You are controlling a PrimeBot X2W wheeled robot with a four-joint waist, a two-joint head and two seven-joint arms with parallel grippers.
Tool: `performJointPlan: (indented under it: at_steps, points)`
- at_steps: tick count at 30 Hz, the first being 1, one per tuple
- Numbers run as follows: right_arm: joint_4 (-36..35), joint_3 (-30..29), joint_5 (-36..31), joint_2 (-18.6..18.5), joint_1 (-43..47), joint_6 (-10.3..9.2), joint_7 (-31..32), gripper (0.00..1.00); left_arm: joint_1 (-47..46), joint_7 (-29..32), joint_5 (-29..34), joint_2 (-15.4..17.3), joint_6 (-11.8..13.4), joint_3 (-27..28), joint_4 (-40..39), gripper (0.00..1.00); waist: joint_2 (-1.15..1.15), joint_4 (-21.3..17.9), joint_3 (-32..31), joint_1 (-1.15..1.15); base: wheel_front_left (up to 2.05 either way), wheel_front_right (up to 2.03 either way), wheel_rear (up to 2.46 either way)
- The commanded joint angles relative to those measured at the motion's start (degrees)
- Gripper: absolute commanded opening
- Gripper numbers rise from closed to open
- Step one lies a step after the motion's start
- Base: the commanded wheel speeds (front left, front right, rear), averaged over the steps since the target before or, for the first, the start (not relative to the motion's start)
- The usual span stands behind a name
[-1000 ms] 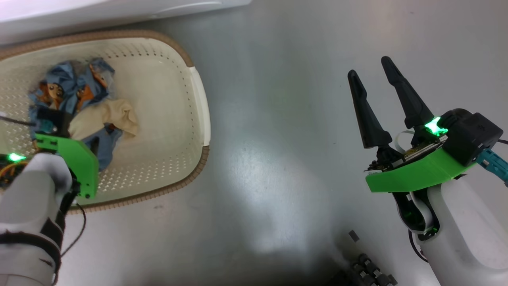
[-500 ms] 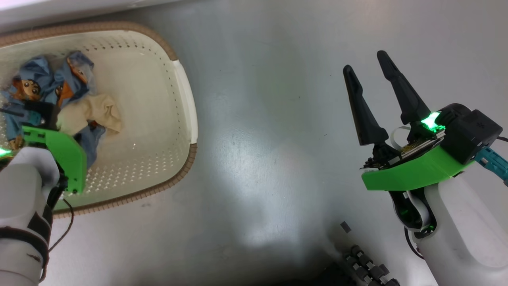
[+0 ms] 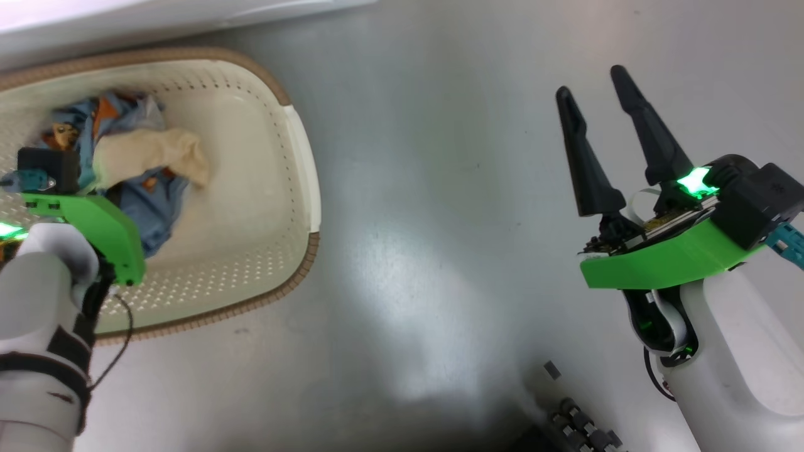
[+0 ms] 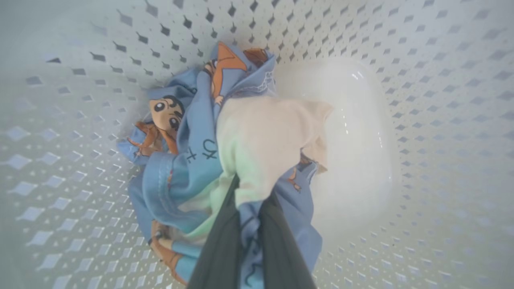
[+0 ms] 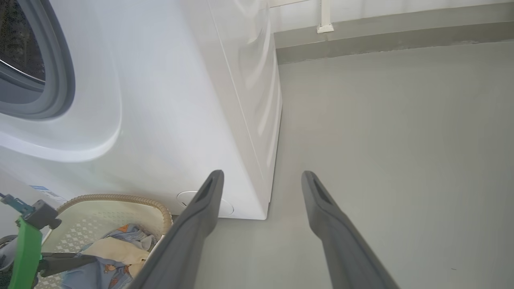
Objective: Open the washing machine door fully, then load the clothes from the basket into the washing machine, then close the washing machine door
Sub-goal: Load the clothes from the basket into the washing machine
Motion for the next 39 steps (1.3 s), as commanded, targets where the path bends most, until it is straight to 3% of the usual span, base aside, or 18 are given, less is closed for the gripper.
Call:
performJointPlan:
  at_steps: [1, 9, 17, 30, 39]
  points:
    - [-1.2, 0.3, -0.5, -0.2, 1.7, 0.42, -0.4, 1.0, 1.6, -2.6, -1.4, 1.3, 0.2, 2.1, -0.3, 0.0, 0.0, 1.4, -2.3, 0.0, 0.0, 0.0, 0.0]
    - [0.4, -0.3, 0.3, -1.0, 3.6, 0.42, -0.4, 1.0, 5.9, -11.5, -4.5, -1.9, 0.0, 3.6, -0.3, 0.0, 0.0, 4.3, -10.9, 0.0, 0.0, 0.0, 0.0]
    - [2.2, -0.8, 0.8, -2.1, 7.3, 0.42, -0.4, 1.0, 11.4, -14.2, -5.9, -4.4, -0.1, 3.7, -3.2, 0.0, 0.0, 6.4, -20.0, 0.0, 0.0, 0.0, 0.0]
    - [4.0, -2.5, 1.2, -3.9, 14.3, 0.42, -0.4, 1.0, 24.8, -14.3, -3.9, -5.0, 0.1, 6.4, -21.4, 0.0, 0.0, 9.0, -31.7, 0.0, 0.0, 0.0, 0.0]
    - [4.8, -3.5, 1.3, -4.2, 19.1, 0.42, -0.4, 1.0, 35.6, -14.3, -0.1, -5.8, 1.9, 10.5, -36.9, 0.0, 0.0, 10.7, -39.0, 0.0, 0.0, 0.0, 0.0]
